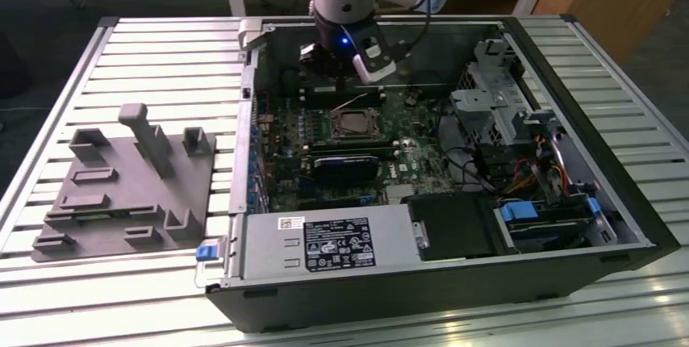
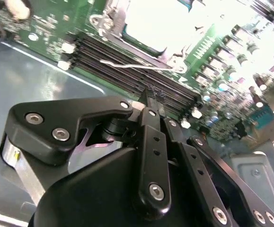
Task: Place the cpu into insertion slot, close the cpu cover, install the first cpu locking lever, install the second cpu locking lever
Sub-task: 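Install the first cpu locking lever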
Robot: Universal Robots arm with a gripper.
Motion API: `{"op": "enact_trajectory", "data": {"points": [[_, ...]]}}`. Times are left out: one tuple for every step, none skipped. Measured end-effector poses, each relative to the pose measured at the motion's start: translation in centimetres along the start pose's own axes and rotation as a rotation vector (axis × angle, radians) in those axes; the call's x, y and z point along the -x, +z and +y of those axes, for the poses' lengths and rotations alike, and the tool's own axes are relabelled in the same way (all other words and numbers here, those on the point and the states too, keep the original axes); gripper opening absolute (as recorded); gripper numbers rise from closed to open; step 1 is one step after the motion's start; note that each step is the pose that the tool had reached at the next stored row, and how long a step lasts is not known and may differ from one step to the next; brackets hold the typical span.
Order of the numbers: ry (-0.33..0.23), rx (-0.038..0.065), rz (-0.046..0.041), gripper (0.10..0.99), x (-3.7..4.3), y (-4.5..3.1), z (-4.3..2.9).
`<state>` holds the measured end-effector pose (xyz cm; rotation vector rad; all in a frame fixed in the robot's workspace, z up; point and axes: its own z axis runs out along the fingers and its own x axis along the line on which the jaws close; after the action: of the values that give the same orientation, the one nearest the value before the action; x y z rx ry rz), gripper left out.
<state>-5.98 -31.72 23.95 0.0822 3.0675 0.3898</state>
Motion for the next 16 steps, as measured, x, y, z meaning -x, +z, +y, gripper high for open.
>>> {"op": "enact_trajectory", "data": {"points": [[-0.003,0.001,-0.0127,0.106,-0.01,0.01,-0.01],[-0.007,0.001,-0.0266,0.106,-0.03,0.02,-0.02],[-0.010,0.001,-0.0399,0.106,-0.04,0.03,-0.04],[-0.014,0.002,-0.0530,0.106,-0.05,0.04,-0.05],[-0.017,0.003,-0.0660,0.106,-0.06,0.05,-0.06],[-0.021,0.003,-0.0793,0.106,-0.07,0.06,-0.07],[-0.024,0.003,-0.0931,0.106,-0.08,0.06,-0.09],[-0.028,0.003,-0.1080,0.106,-0.08,0.07,-0.10],[-0.031,0.003,-0.1207,0.106,-0.09,0.08,-0.12],[-0.034,0.003,-0.1301,0.106,-0.09,0.11,-0.14],[-0.035,0.004,-0.1347,0.106,-0.09,0.22,-0.17],[-0.035,0.003,-0.1363,0.106,-0.09,0.35,-0.21],[-0.034,0.003,-0.1375,0.106,-0.10,0.50,-0.25],[-0.033,0.003,-0.1382,0.106,-0.11,0.64,-0.29],[-0.029,0.003,-0.1393,0.106,-0.12,0.77,-0.32],[-0.024,0.002,-0.1406,0.106,-0.12,0.87,-0.35]]}}
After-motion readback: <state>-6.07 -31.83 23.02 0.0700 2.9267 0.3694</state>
